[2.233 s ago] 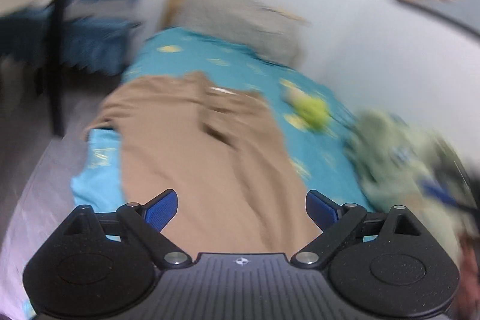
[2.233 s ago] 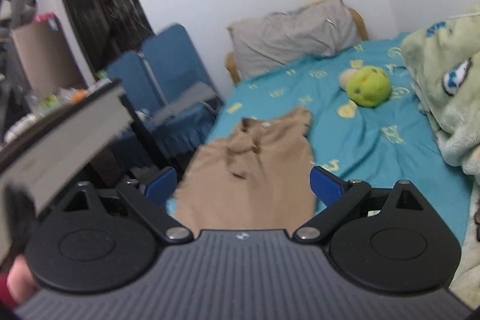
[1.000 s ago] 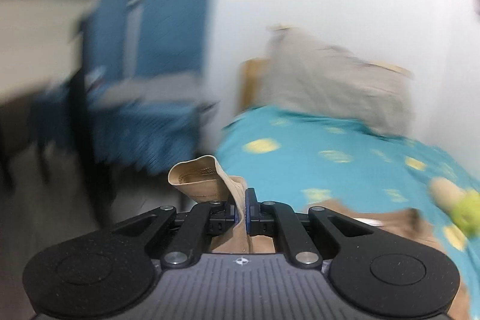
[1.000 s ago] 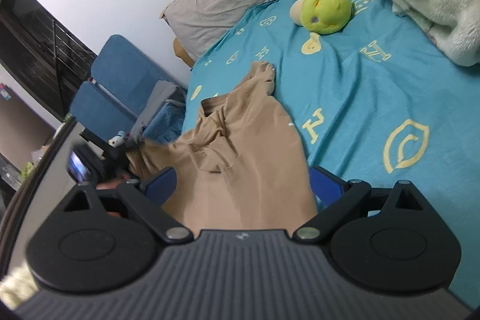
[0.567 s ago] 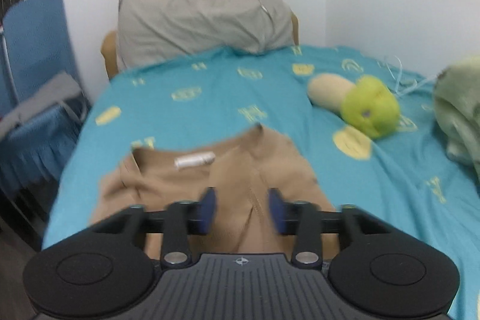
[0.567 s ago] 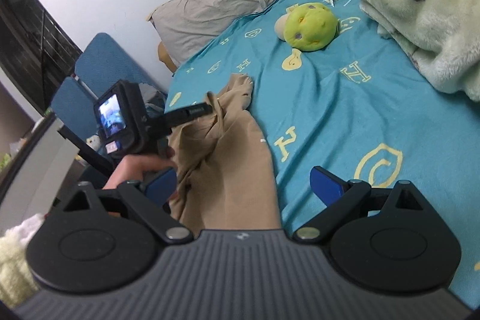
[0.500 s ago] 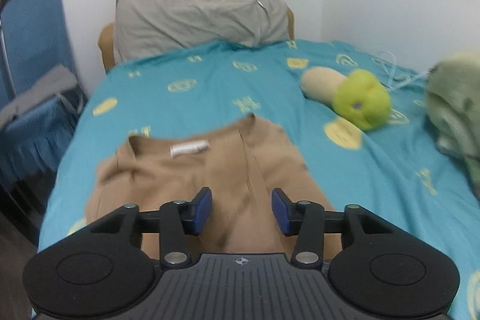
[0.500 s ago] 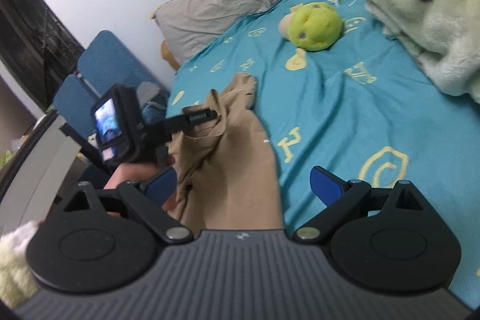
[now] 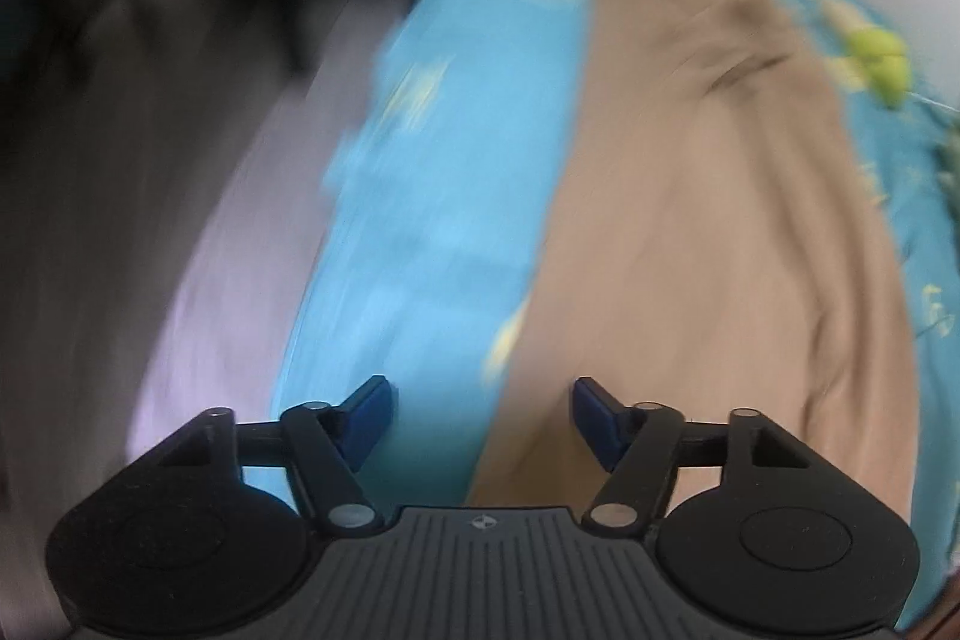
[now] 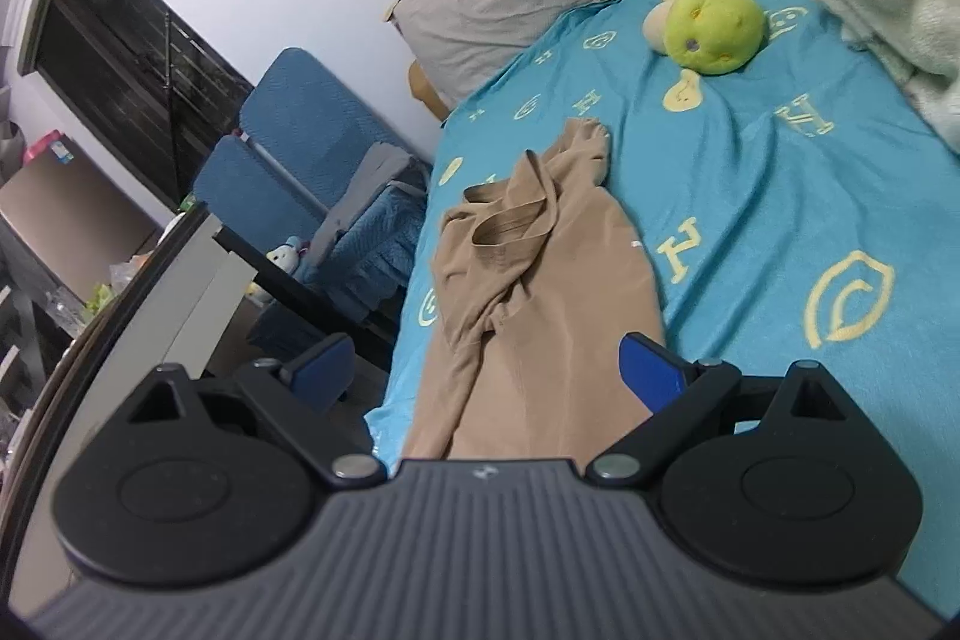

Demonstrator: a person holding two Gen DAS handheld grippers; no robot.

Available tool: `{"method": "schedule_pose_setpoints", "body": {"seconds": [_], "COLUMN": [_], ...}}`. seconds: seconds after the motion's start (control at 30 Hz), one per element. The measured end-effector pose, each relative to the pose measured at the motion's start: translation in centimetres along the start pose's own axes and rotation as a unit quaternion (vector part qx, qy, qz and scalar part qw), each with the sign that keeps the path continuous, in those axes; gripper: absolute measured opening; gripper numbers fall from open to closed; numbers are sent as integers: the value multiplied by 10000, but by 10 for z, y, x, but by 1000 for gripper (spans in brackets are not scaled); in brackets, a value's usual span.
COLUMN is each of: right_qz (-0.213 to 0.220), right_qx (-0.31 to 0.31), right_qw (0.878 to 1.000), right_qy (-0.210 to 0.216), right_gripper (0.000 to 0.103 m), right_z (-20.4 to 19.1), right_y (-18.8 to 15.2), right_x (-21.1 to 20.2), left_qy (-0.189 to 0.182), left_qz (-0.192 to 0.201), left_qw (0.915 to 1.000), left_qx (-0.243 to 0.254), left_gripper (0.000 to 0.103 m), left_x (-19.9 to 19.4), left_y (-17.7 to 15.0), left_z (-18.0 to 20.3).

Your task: Fold clothes

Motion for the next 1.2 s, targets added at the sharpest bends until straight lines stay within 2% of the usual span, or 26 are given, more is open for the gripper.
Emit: {"method": "schedule_pose_setpoints", "body": {"seconds": [0.1, 0.2, 0.23, 0.3, 0.33, 0.37, 0.43, 0.53, 0.6, 0.67, 0.7, 0.77, 0.9, 0.93, 1.03, 1.2], "right_qz": [36, 54, 68, 69, 55, 21, -65, -203, -312, -452, -548, -833, -1107, -1176, -1381, -1721], "right_qx": [11, 68, 68, 12, -19, -46, -62, -67, -11, 106, 193, 414, 430, 434, 445, 464], "right_qw": [10000, 9999, 9999, 9999, 9998, 9998, 9997, 9996, 9995, 9989, 9983, 9955, 9924, 9914, 9883, 9820], "right_qy": [-70, -87, -85, -147, -182, -205, -214, -181, -86, 8, 61, 198, 330, 363, 461, 625], "right_gripper": [96, 96, 96, 96, 96, 96, 96, 96, 92, 78, 78, 70, 70, 70, 70, 70], "right_z": [2, 5, 6, 7, 8, 9, 10, 11, 11, 11, 11, 11, 4, 2, -3, -11], "right_y": [-2, -3, -2, -3, -4, -6, -9, -14, -16, -19, -21, -25, -33, -36, -42, -53], "right_x": [-6, -7, -7, -5, -4, -3, 1, 7, 13, 22, 29, 50, 99, 111, 147, 208], "left_qy": [-180, -125, -46, 3, -46, 33, 398, 714, 683, 482, 466, 444, 374, 325, 17, -539], "left_qz": [-164, -372, -364, -335, -323, -296, -20, 359, 682, 970, 1075, 1270, 1474, 1508, 1516, 1523], "left_qw": [9994, 9990, 9993, 9992, 9986, 9969, 9868, 9622, 9483, 9342, 9268, 9139, 9081, 9088, 9225, 9362], "left_qx": [-261, -205, -83, 227, 411, 729, 1569, 2604, 3024, 3399, 3568, 3829, 3901, 3876, 3550, 3120], "left_gripper": [61, 54, 49, 28, 10, 6, 4, 3, 2, 2, 2, 1, 1, 1, 1, 1], "left_x": [-8, -9, -10, -14, -16, -20, -31, -58, -79, -96, -99, -103, -101, -103, -109, -116], "left_y": [-20, -26, -28, -32, -32, -33, -38, -50, -59, -72, -79, -92, -102, -102, -99, -86], "left_z": [-12, -7, -4, 4, 9, 16, 34, 61, 79, 96, 102, 113, 115, 111, 99, 80]}}
Point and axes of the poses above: each gripper's, at about its wrist camera, not at the fingertips, and x roughly the way its jaws point, z to its right, y to its top, the point moved 4 cm from there along x, roughly the way its jaws point, and after that the axes turned 2 degrees about x, right-handed, at the moved point
